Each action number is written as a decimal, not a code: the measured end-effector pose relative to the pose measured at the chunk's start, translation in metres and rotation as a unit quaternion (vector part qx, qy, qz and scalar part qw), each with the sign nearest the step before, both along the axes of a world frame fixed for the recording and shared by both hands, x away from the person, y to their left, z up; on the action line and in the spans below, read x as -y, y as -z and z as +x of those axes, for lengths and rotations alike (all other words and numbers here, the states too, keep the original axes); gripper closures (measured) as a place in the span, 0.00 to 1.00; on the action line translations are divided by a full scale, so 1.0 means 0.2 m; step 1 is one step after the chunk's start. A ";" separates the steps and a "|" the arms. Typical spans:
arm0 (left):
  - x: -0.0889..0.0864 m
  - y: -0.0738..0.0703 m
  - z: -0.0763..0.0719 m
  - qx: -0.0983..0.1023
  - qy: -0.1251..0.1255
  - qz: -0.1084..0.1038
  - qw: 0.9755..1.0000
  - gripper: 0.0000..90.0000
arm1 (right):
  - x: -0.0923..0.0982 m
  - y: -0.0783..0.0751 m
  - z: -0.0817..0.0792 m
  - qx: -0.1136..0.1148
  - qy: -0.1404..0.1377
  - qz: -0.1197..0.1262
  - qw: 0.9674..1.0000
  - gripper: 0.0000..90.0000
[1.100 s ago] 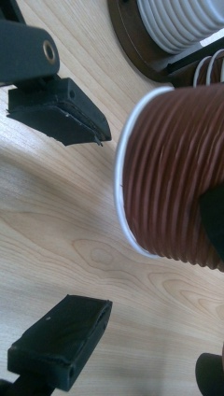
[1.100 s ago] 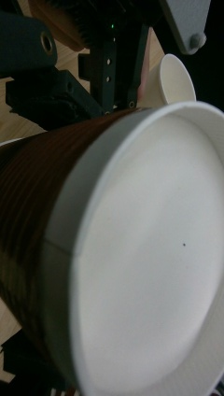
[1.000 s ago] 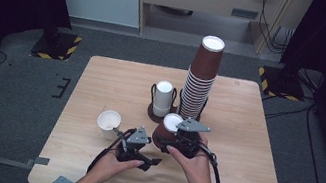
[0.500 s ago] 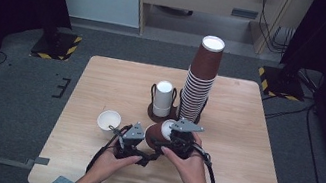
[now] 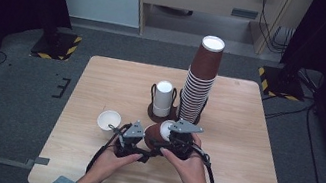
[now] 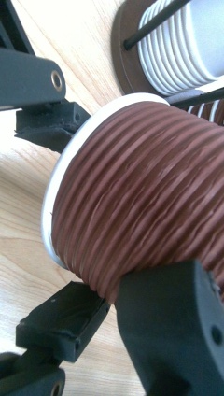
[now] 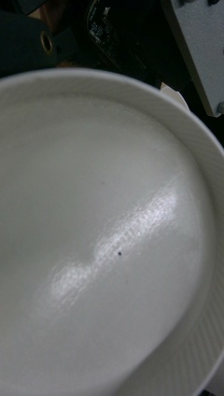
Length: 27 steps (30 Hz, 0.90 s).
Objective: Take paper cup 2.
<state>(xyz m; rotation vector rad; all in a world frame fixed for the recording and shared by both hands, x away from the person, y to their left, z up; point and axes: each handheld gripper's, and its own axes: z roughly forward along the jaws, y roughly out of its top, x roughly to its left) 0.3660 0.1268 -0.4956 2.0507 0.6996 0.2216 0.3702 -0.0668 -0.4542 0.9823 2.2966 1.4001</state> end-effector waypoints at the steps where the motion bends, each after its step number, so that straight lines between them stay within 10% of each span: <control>1: 0.01 0.00 0.01 0.001 0.001 0.000 1.000 0.30 | 0.00 0.00 0.00 0.002 0.001 0.000 1.000 0.16; 27: 0.04 0.01 0.03 -0.003 0.009 0.005 1.000 0.41 | 0.06 -0.02 0.01 0.002 -0.003 -0.009 1.000 0.16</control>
